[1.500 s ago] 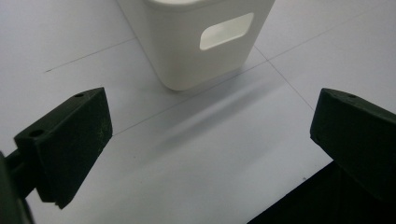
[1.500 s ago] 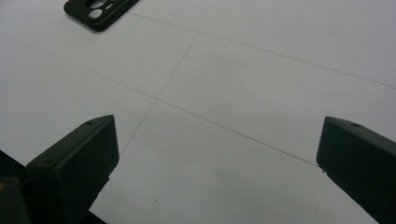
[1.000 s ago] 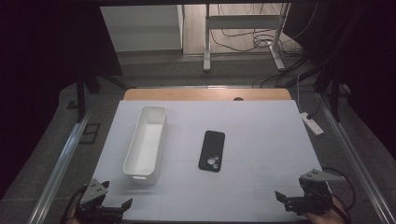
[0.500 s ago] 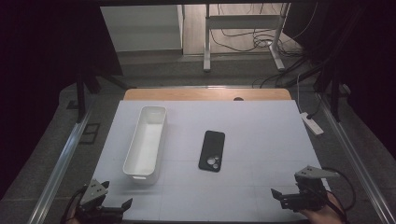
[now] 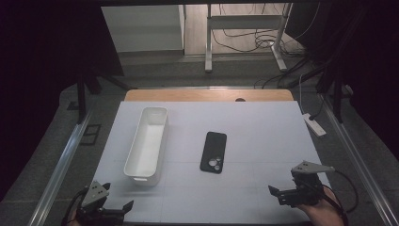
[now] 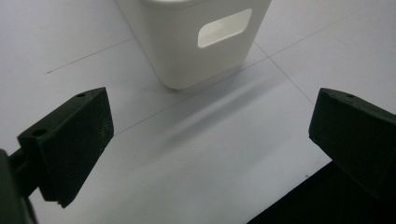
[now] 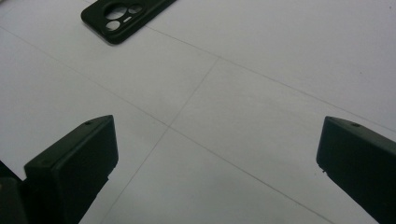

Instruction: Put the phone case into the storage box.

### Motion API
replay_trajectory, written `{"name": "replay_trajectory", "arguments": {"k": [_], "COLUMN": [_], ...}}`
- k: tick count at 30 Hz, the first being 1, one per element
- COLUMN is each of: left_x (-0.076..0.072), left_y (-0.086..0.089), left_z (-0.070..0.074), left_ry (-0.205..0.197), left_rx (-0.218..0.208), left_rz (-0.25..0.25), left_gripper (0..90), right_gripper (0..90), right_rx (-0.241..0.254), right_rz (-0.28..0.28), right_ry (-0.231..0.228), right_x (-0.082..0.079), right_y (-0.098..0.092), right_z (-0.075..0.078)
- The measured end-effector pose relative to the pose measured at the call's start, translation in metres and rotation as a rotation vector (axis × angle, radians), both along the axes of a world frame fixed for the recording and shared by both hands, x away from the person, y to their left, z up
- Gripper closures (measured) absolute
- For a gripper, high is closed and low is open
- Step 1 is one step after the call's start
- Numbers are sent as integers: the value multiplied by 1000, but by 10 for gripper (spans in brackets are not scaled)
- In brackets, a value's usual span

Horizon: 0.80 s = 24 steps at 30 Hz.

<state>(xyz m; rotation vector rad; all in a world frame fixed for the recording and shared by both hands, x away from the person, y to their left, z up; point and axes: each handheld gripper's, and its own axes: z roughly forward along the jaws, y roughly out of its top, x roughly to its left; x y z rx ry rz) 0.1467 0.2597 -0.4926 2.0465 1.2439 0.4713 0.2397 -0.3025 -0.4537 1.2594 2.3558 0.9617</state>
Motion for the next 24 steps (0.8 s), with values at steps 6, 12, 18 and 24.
{"name": "replay_trajectory", "arguments": {"k": [6, 12, 18, 24], "left_x": [0, 0, 0, 0], "left_y": [-1, -1, -1, -1], "left_z": [0, 0, 0, 0], "left_ry": [0, 0, 1, 2], "left_rx": [3, 4, 8, 7], "left_rz": [-2, -1, 0, 1], "left_gripper": [8, 9, 9, 10], "right_gripper": [0, 0, 0, 0], "right_rx": [-9, -18, -15, -23], "right_rz": [18, 37, 64, 84], "right_ry": [7, 12, 21, 23], "right_x": [8, 14, 20, 26], "right_y": [6, 10, 15, 20], "right_z": [1, 1, 2, 1]}}
